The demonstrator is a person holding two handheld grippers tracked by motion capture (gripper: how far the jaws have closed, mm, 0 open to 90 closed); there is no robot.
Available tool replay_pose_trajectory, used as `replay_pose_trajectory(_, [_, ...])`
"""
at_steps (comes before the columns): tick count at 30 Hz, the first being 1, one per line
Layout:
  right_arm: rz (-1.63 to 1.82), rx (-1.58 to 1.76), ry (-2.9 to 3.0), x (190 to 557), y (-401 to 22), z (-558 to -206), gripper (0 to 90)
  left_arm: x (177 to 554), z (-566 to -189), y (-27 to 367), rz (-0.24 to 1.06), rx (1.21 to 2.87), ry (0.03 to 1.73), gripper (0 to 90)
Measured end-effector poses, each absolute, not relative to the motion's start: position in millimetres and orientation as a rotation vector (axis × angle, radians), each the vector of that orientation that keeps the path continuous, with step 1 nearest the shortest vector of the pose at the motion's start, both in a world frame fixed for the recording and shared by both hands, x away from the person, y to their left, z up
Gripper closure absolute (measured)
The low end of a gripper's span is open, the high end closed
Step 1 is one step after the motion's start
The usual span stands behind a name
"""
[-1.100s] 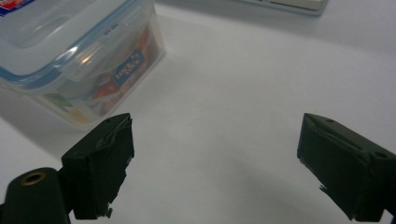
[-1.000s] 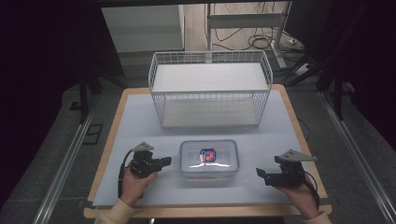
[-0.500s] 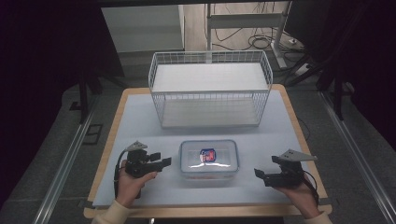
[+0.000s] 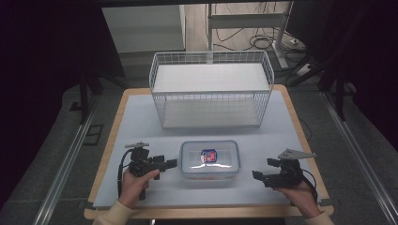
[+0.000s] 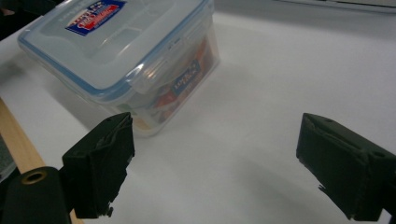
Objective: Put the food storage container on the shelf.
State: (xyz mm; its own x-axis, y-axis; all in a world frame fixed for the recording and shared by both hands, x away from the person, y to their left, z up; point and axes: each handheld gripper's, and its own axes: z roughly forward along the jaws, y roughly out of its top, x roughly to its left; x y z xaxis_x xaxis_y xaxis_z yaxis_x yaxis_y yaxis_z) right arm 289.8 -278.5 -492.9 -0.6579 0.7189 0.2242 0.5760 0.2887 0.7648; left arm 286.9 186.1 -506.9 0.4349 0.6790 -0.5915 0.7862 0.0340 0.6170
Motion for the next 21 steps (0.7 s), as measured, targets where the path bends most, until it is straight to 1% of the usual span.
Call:
replay_pose_trajectory(2, [1.302, 1.212, 2.387, 290, -278, -493, 10.8, 289, -508, 182, -0.164, 1.686, 1.279, 20.2])
replay_pose_trajectory(7, [1.298, 1.213, 2.404, 291, -274, -494, 10.7, 298, -510, 170, -0.189, 1.701, 1.277, 18.4])
replay_pose_trajectory(15, [1.292, 1.205, 2.411, 291, -272, -494, 9.8, 309, -517, 157, -0.316, 1.698, 1.271, 18.0])
replay_pose_trajectory(21, [1.293, 1.202, 2.412, 291, -271, -494, 9.8, 312, -522, 154, -0.348, 1.709, 1.278, 18.8])
